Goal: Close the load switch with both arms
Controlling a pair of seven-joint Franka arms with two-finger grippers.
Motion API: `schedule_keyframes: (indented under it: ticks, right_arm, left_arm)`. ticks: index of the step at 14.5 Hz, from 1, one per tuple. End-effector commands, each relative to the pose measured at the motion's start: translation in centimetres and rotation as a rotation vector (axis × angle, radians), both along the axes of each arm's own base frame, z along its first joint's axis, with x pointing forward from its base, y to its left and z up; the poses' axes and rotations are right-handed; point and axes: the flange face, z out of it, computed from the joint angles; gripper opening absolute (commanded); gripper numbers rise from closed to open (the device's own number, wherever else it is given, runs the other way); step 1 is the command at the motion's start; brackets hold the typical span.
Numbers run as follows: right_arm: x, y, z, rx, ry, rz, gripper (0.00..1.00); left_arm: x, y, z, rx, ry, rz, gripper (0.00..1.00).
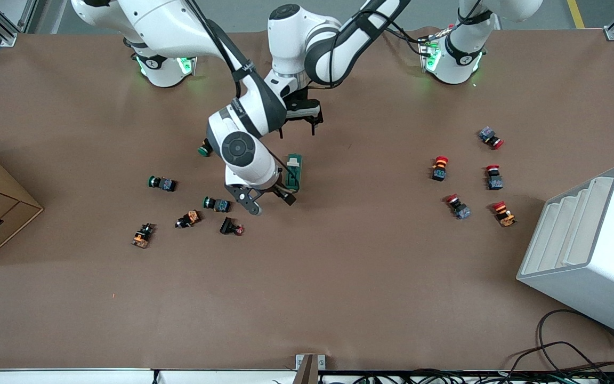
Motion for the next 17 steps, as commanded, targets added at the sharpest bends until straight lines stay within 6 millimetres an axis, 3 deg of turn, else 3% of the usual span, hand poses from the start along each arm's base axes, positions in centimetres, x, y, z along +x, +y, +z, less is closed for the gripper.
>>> schedule_keyframes:
  ticks: [1,5,9,11,17]
  right_arm:
    - [-1.0,1.1,-1.5,-0.004,0.007,-0.023,1.0]
    - [-3.5,3.6,-1.7,-0.028,0.036,-0.086,1.0]
    - [-5.8,5.0,-2.6,-0.057,0.061,-0.117,1.0]
    - [-6.3,5.1,-2.9,-0.069,0.075,-0.111,1.0]
    - [-7.5,5.7,-3.1,-0.099,0.107,-0.124,1.0]
  left_arm:
    - [-2.8,-0.3,-1.4,-0.035,-0.08,-0.013,1.0]
    - [-6.5,-0.7,-5.7,-0.076,-0.199,-0.001,1.0]
    - [-8.4,1.0,-8.9,-0.039,-0.312,-0.076,1.0]
    - [-9.3,0.8,-10.5,-0.042,-0.338,-0.071,1.0]
    - [-9.2,1.6,-16.2,-0.098,-0.473,-0.135,1.0]
